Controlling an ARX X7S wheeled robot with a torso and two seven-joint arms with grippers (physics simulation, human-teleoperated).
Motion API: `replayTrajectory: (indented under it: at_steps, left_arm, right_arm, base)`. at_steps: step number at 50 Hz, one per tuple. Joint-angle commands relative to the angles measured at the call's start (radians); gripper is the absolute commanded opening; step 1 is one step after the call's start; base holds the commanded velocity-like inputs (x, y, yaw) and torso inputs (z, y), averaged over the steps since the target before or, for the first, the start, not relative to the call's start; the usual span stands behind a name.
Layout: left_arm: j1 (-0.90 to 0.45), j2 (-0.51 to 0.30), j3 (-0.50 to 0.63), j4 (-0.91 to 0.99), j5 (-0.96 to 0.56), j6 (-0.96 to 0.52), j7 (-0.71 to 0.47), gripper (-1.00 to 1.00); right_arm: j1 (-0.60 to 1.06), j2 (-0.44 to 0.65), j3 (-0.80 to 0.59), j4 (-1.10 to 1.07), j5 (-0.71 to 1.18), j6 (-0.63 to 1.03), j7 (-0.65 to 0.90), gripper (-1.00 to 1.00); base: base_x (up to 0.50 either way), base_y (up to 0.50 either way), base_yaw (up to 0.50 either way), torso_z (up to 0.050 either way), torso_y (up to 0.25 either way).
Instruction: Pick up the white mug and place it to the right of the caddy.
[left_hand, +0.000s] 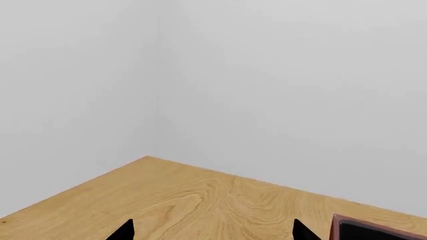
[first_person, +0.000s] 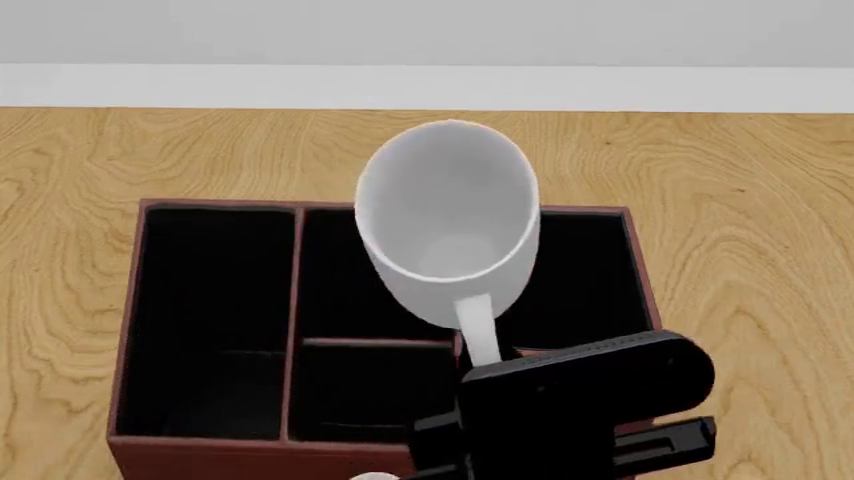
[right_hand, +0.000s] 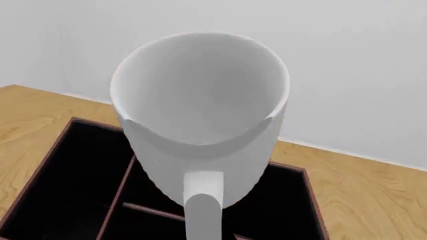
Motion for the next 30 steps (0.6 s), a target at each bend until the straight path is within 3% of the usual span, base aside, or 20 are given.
replayTrajectory:
  at_steps: [1, 22, 30]
  left_arm:
    - [-0.002, -0.001, 0.006, -0.004, 0.002, 0.003, -0.002, 1.0]
    - [0.0, -0.004, 0.014, -0.003, 0.007, 0.004, -0.008, 1.0]
    - [0.0, -0.006, 0.016, -0.001, 0.006, 0.004, -0.01, 1.0]
  right_arm:
    - [0.006, 0.057, 0.091, 0.014, 0.053, 0.005, 0.024, -1.0]
    - [-0.007, 0.15, 0.197, 0.007, 0.172, -0.015, 0.092, -1.0]
    - [0.023, 0.209, 0.245, 0.007, 0.297, -0.02, 0.173, -1.0]
  base:
    - [0.0, 0.0, 0.0, 0.0, 0.0]
    - [0.0, 0.0, 0.0, 0.0, 0.001]
    - [0.0, 0.0, 0.0, 0.0, 0.0]
